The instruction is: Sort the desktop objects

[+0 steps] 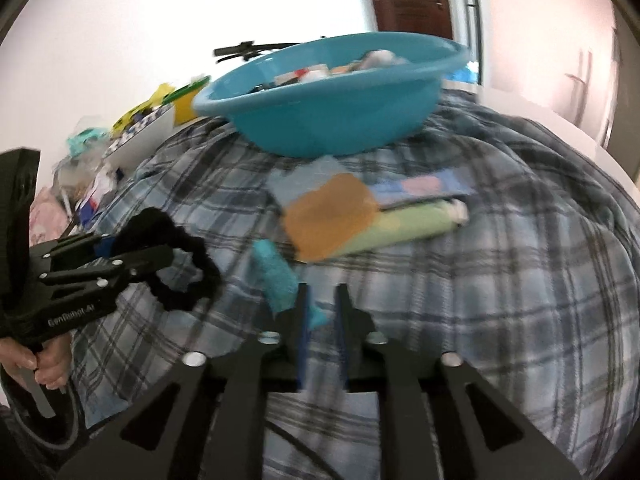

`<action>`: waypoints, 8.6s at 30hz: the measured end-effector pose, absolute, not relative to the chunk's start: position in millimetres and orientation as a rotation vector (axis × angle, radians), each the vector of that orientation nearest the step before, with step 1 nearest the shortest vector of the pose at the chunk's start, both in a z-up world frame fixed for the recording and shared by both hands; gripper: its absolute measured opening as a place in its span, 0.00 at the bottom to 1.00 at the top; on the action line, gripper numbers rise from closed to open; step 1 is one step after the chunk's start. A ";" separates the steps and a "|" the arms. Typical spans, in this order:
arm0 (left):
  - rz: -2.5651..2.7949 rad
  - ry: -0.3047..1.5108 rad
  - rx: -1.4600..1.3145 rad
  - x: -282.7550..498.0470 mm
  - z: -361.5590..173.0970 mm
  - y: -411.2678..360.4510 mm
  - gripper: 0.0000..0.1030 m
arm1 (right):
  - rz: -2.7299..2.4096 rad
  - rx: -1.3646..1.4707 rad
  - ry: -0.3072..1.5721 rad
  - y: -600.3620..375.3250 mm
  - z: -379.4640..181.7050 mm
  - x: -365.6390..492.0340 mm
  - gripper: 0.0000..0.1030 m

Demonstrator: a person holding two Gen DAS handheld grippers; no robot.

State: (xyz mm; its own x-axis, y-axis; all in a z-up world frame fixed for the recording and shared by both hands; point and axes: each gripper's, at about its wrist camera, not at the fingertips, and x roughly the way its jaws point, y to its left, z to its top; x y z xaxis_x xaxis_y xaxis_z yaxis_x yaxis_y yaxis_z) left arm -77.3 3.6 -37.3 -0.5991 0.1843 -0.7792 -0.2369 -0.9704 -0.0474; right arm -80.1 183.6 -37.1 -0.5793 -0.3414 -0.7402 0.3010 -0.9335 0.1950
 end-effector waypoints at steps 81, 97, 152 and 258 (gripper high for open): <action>2.838 -0.040 -0.688 -17.4 122.7 0.5 0.41 | -2.853 0.678 -0.004 212.1 166.9 6.7 0.20; 2.935 -0.066 -0.429 -68.8 179.6 -9.0 0.41 | -2.910 0.534 -0.024 210.4 188.0 -64.5 0.20; 2.983 -0.092 -0.473 -197.7 178.8 1.7 0.41 | -2.892 0.442 -0.150 213.0 177.8 -181.6 0.20; 2.882 -0.050 -1.144 -320.0 63.9 4.7 0.68 | -2.808 1.063 0.065 206.7 77.8 -277.6 0.50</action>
